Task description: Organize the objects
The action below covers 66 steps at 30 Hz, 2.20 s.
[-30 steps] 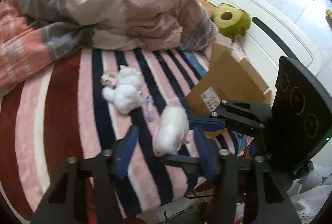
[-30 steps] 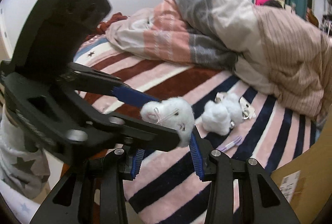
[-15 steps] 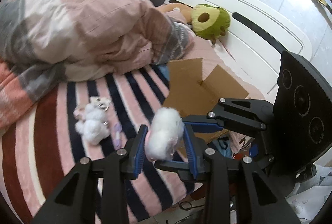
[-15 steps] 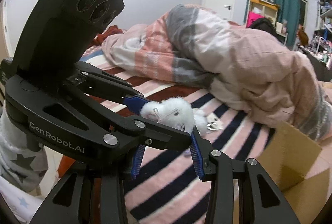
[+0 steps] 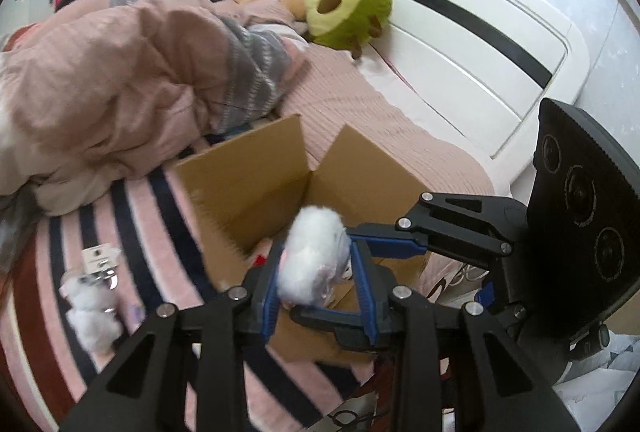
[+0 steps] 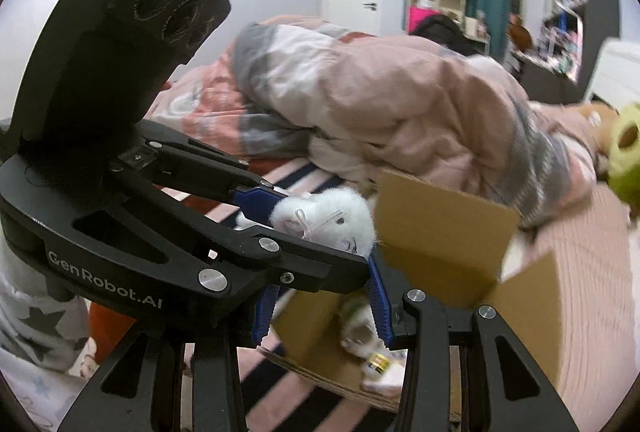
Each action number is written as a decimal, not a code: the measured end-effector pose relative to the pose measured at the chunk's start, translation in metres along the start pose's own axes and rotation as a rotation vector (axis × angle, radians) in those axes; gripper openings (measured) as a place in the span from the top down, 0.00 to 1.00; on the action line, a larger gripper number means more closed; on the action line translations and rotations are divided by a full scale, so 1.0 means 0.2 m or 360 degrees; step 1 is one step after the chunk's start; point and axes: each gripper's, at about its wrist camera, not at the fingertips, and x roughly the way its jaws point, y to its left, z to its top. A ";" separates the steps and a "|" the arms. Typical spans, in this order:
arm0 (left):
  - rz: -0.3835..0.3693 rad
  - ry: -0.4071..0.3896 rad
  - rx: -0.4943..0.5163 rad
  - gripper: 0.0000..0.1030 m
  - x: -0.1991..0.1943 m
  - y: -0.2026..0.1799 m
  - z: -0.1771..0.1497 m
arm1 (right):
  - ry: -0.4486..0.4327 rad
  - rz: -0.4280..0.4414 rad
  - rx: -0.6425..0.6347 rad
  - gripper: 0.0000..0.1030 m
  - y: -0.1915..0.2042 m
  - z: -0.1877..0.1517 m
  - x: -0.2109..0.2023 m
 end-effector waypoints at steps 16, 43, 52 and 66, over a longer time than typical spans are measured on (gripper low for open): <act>-0.0029 0.0109 0.0032 0.70 0.25 -0.09 0.09 | 0.0059 -0.0078 0.0189 0.65 -0.27 -0.16 -0.03; 0.0283 -0.0132 0.0013 0.22 -0.23 0.00 -0.06 | 0.0036 -0.0104 0.0141 0.45 -0.14 -0.12 -0.07; 0.0382 -0.0234 -0.0129 0.21 -0.48 0.24 -0.25 | -0.0026 -0.0019 0.0062 0.45 0.08 -0.01 -0.05; 0.0500 -0.0269 -0.0352 0.21 -0.64 0.66 -0.62 | 0.0204 0.0247 -0.0114 0.46 0.61 0.04 0.44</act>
